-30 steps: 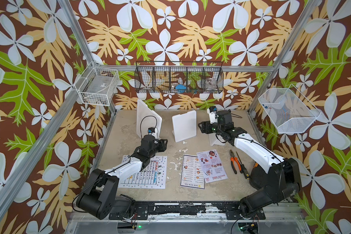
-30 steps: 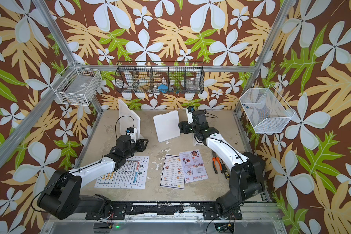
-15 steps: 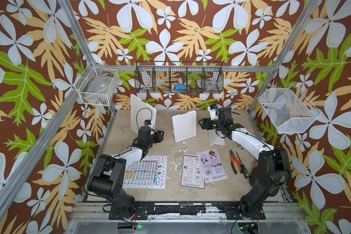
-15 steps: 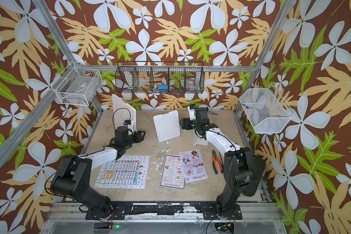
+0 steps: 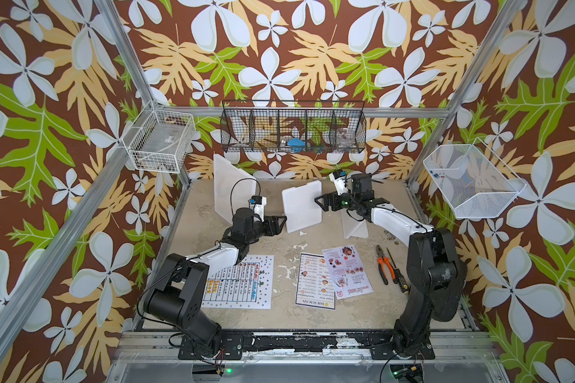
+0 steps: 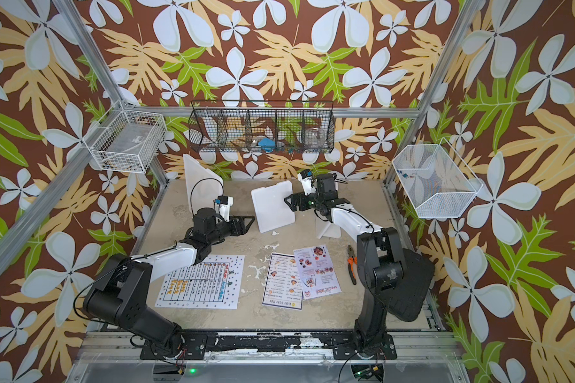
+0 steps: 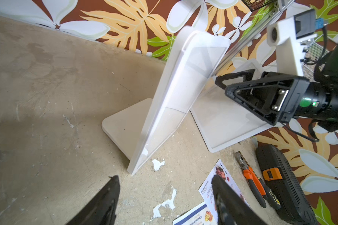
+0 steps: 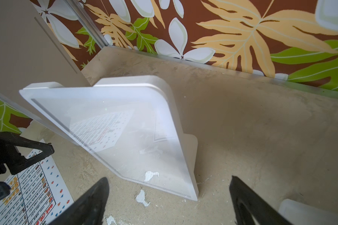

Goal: Insert the menus into the narrow rack
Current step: Move the narrow rack to the center of the board.

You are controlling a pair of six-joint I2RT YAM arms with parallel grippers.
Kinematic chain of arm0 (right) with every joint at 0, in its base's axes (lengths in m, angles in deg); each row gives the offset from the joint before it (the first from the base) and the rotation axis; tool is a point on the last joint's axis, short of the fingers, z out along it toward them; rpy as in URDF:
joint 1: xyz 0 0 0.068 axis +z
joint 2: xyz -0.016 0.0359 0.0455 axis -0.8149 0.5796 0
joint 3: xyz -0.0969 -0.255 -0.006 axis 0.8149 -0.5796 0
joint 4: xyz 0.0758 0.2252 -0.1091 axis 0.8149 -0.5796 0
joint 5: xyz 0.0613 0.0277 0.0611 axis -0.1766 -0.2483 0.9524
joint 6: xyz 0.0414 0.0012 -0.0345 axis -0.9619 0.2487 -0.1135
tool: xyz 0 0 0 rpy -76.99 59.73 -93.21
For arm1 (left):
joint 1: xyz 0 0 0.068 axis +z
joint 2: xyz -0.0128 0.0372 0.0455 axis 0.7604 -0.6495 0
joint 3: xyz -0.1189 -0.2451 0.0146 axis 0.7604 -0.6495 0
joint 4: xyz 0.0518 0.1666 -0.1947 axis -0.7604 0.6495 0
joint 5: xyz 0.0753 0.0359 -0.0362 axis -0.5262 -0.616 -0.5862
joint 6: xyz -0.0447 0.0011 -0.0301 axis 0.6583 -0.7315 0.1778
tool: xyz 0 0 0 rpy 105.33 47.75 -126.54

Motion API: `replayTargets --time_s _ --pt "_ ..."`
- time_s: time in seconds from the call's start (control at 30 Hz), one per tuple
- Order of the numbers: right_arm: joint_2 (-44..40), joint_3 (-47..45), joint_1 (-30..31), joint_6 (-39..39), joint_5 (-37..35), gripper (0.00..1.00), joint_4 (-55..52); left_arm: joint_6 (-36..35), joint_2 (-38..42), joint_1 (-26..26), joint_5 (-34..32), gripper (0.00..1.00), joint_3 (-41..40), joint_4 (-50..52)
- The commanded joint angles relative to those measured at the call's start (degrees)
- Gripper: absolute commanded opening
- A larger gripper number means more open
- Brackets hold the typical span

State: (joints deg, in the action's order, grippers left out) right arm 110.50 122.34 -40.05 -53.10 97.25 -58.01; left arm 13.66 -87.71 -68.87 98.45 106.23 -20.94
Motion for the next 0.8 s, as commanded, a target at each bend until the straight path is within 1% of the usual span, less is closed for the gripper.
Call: replayTargets --time_s 0.0,0.2,0.37,0.57,0.77 --pt "1.4 1.5 0.0 1.7 2.8 0.96 1.6 -0.4 -1.4 -1.1 1.4 0.75 2.5 -1.6" --pt "4.1 3.9 -0.1 2.4 2.6 0.96 1.1 -0.2 -5.9 -1.8 0.8 0.72 7.6 -0.2" --pt "6.0 5.2 0.0 2.5 4.5 0.96 1.6 0.3 -8.9 -1.8 0.8 0.66 10.0 0.1" --pt "7.4 5.7 0.0 1.3 10.1 0.95 2.9 0.7 -10.6 -1.9 1.0 0.55 11.5 0.5" --pt "7.3 4.6 0.1 -0.6 13.6 0.91 4.8 0.7 -12.1 -1.9 0.5 0.49 13.0 1.7"
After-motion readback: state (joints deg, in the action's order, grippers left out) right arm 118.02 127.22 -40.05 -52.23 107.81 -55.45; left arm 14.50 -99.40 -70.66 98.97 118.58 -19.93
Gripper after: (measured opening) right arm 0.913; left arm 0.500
